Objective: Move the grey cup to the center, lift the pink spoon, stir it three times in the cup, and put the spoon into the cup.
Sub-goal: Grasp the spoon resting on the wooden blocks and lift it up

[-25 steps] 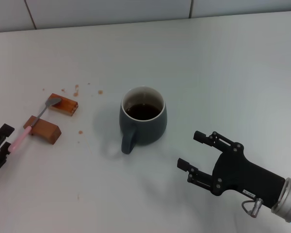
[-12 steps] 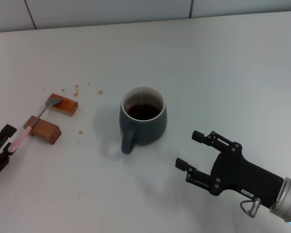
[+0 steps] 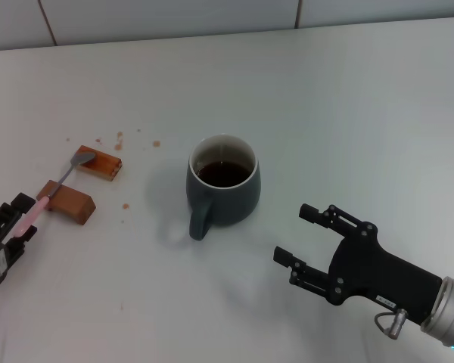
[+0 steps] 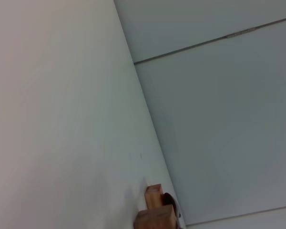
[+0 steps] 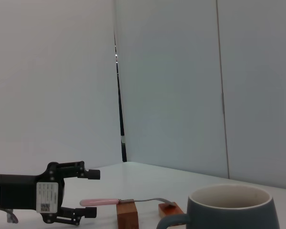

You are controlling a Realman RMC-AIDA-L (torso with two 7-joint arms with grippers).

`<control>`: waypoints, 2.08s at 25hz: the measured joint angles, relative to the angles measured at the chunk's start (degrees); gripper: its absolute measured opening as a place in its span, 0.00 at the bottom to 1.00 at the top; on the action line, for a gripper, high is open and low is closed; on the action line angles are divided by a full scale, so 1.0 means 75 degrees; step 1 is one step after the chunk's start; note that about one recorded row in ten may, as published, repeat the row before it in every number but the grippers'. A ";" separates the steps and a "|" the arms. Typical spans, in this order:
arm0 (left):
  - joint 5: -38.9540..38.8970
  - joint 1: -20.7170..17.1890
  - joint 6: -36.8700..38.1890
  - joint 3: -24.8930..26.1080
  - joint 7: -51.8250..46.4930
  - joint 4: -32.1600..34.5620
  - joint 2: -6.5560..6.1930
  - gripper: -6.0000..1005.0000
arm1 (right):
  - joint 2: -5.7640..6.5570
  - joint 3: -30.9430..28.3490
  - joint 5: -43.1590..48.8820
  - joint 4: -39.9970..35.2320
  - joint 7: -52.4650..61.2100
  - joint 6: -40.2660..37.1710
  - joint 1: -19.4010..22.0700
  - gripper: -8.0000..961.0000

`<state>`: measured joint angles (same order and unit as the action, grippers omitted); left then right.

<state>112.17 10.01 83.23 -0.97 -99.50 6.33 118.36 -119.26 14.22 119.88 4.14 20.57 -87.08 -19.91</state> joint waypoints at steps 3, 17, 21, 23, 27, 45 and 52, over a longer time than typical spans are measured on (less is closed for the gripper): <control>0.0007 0.0016 0.0000 0.0000 0.0003 -0.0057 -0.0001 0.81 | 0.0007 0.0003 0.0000 0.0000 0.0000 -0.0001 0.0002 0.79; -0.0009 0.0104 -0.0012 0.0009 0.0072 -0.0175 0.0003 0.81 | 0.0023 0.0091 0.0000 -0.0033 0.0000 -0.0003 0.0025 0.79; 0.0000 0.0156 -0.0021 0.0007 0.0074 -0.0199 0.0007 0.81 | 0.0023 0.0096 0.0000 -0.0037 -0.0001 -0.0003 0.0046 0.79; 0.0004 0.0167 -0.0035 0.0006 0.0076 -0.0218 0.0008 0.81 | 0.0023 0.0103 0.0000 -0.0047 -0.0001 -0.0003 0.0055 0.79; 0.0025 0.0178 -0.0068 0.0001 0.0083 -0.0247 0.0012 0.81 | 0.0023 0.0120 0.0000 -0.0048 0.0000 -0.0003 0.0054 0.79; 0.0019 0.0209 -0.0217 0.0009 0.0084 -0.0352 0.0015 0.81 | 0.0022 0.0191 0.0000 -0.0047 -0.0001 -0.0003 0.0066 0.79; 0.0002 0.0250 -0.0217 0.0033 0.0090 -0.0352 0.0015 0.81 | 0.0022 0.0191 0.0000 -0.0047 -0.0001 -0.0002 0.0066 0.79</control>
<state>112.18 11.88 81.60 -0.73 -98.83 3.69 118.47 -119.09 15.64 119.88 3.78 20.56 -87.10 -19.42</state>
